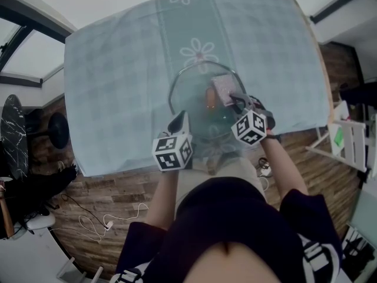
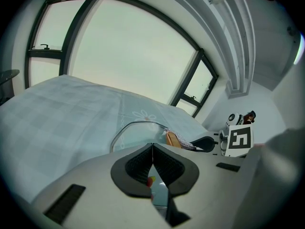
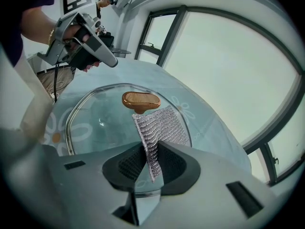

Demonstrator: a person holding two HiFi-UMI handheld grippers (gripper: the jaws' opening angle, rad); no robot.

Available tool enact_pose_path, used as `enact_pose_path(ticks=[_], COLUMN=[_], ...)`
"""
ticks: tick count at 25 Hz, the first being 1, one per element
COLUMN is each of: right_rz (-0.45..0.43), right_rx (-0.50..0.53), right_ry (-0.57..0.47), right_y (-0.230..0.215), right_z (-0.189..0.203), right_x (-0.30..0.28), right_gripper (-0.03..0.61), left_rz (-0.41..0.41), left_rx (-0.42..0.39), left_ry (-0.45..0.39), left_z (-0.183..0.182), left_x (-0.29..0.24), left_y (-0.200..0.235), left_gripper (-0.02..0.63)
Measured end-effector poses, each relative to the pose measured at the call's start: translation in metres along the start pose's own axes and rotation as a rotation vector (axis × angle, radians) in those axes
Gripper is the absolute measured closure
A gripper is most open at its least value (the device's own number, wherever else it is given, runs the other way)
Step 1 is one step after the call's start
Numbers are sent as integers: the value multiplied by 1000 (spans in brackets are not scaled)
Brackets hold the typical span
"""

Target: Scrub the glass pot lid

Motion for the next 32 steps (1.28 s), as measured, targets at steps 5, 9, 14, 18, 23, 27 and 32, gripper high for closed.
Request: enact_pose_path(ticks=[5, 9, 14, 18, 23, 27, 32], right_rz=[10, 14, 26, 32, 23, 23, 23], right_rx=[-11, -27, -50, -74, -97, -108, -118], right_ry=[11, 16, 23, 33, 42, 49, 53], right_y=[13, 23, 37, 48, 64, 77, 92], right_z=[4, 6, 8, 10, 10, 9, 6], right_x=[8, 13, 19, 24, 31, 36, 40], right_gripper=[501, 500, 500, 500, 500, 500, 500], left_rz=[17, 28, 46, 59, 74, 89, 110], left_rx=[-3, -3, -2, 2, -2, -1, -7], left_ry=[1, -1, 0, -5, 0, 0, 7], left_z=[2, 3, 5, 6, 8, 10, 13], left_x=[5, 7, 10, 14, 20, 26, 34], left_y=[-2, -3, -4, -5, -5, -5, -4], left_gripper=[612, 612, 611, 612, 612, 612, 612])
Point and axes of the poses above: the fingertips, and each gripper's own axes: x backward along the fingers, y to its left, z out of its underside, the point moved 5 cm from there along x, backward along the fingers, and after that the axes turned 8 degrees about -y, right-handed, at the moved point
